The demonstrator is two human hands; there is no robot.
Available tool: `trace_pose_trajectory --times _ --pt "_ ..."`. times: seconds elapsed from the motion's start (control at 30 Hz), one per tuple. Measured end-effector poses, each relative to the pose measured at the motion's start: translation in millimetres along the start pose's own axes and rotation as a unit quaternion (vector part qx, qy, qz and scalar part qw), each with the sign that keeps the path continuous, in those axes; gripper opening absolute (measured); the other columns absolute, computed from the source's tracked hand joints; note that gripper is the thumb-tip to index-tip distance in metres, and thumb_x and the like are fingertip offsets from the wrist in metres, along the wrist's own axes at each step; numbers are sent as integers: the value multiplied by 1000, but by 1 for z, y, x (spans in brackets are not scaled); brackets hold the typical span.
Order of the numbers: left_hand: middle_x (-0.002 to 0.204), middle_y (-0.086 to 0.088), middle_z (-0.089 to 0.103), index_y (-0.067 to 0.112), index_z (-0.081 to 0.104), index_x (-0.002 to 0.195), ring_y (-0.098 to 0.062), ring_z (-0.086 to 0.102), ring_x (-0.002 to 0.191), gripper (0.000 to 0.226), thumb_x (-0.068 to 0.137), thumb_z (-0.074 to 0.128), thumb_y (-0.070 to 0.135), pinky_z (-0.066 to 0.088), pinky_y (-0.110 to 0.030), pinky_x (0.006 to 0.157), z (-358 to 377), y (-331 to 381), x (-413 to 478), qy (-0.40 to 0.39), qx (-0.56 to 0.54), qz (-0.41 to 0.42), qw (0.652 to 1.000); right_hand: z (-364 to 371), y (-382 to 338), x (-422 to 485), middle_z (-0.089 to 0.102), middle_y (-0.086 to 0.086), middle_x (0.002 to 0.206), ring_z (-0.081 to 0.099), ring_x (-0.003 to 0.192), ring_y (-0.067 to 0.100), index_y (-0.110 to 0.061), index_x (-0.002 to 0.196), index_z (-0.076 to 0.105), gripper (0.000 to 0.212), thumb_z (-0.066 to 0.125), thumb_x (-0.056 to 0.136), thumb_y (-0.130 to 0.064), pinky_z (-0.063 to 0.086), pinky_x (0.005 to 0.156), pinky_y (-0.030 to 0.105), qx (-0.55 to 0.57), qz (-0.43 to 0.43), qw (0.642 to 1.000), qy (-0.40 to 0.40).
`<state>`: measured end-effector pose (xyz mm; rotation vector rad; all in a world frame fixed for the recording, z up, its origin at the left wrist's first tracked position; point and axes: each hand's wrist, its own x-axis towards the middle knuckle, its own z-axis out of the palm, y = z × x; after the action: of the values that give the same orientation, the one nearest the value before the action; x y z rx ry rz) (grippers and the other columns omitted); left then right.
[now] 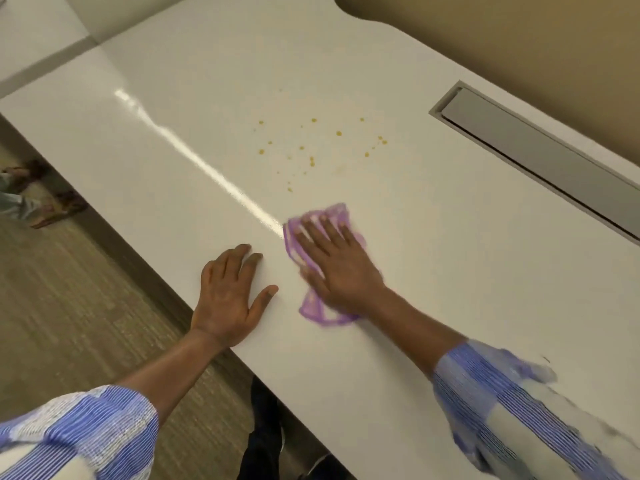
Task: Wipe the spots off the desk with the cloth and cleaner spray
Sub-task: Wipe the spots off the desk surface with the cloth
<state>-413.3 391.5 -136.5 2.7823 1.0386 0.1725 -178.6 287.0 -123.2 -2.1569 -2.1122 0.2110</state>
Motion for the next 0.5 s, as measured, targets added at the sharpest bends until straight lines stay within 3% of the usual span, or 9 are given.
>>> trace_pose_trajectory --times 0.07,0.13,0.27,0.33,0.43,0.5 --pt "149 -11 47 12 53 139 -34 49 131 66 102 32 62 39 -48 103 1 -1 0 1 1 1 1000 -1 22 -41 22 4 171 13 161 28 -18 162 30 60 37 108 -44 8 131 49 -5 -68 997 -20" --pt "149 -11 47 12 53 139 -34 48 132 66 102 31 63 39 -48 104 3 -1 0 3 -2 0 1000 -15 73 -66 27 5 170 18 160 28 -16 160 34 57 36 108 -41 16 129 54 -13 -56 998 -38" --pt "150 -10 47 12 54 140 -34 49 132 67 103 31 62 39 -50 106 4 -1 -1 14 -15 0 1000 -56 184 -62 37 17 163 33 153 40 -5 154 43 72 16 108 -53 30 121 59 4 195 981 -6" --pt "150 -10 47 12 55 140 -35 50 132 67 103 31 62 39 -50 107 4 0 -1 15 -14 0 1000 -65 214 -30 39 22 162 37 149 45 -1 155 40 70 20 106 -47 32 119 59 0 312 950 34" --pt "150 -10 48 12 56 140 -34 51 132 68 104 30 63 39 -49 107 5 -1 -2 19 -14 2 1000 -61 216 45 25 21 167 25 151 46 -6 158 28 62 29 107 -41 23 122 61 3 473 879 58" --pt "151 -10 48 13 55 141 -33 50 133 67 104 30 63 38 -49 108 6 -2 -2 20 -13 5 1000 -59 197 92 17 20 170 18 155 45 -8 161 22 64 29 108 -43 13 126 60 13 485 873 55"
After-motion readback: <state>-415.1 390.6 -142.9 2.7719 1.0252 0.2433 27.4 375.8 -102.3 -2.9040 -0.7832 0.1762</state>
